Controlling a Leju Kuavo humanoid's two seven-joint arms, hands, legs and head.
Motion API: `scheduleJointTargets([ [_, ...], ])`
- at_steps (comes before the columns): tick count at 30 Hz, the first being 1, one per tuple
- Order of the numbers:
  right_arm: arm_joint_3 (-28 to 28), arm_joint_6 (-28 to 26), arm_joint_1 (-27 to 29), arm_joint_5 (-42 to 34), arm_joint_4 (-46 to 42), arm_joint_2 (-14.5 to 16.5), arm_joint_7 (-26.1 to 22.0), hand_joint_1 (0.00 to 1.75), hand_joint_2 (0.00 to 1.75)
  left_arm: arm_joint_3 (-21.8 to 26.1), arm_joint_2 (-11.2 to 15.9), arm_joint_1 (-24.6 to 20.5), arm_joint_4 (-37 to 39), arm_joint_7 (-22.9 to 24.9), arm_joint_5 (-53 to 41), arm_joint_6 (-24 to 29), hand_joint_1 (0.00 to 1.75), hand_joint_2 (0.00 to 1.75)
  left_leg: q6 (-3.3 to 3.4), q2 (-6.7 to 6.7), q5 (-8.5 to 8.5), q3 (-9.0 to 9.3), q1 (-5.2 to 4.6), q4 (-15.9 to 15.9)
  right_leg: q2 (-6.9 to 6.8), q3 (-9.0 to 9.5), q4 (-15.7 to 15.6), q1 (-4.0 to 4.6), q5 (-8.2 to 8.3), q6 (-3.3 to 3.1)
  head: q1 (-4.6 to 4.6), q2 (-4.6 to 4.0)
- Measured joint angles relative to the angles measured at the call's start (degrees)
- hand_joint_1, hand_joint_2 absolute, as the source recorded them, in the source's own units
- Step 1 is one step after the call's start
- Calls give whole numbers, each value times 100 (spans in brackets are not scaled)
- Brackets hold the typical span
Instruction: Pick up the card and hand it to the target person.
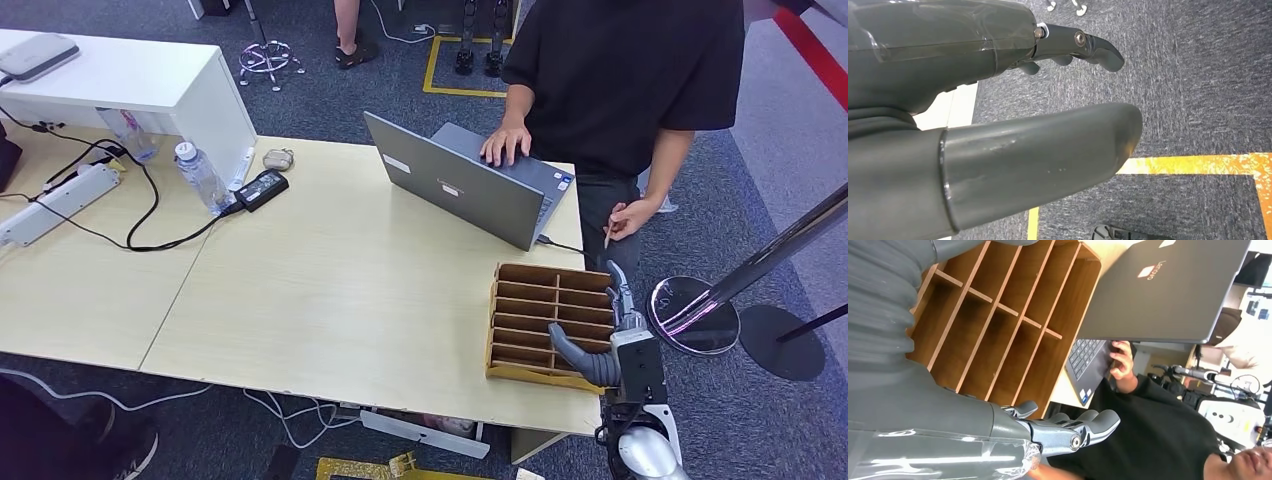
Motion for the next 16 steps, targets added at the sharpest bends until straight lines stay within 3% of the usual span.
scheduleJointTargets([
  [9,4,-733,100,343,0,7,-181,0,175,2,-21,0,1,20,24,2,0,0,0,0,0,0,0,0,0,0,0,0,0,0,1,0],
  [16,7,-823,209,437,3,28,-174,0,175,3,-23,0,0,13,34,2,0,0,0,0,0,0,0,0,0,0,0,0,0,0,0,0],
])
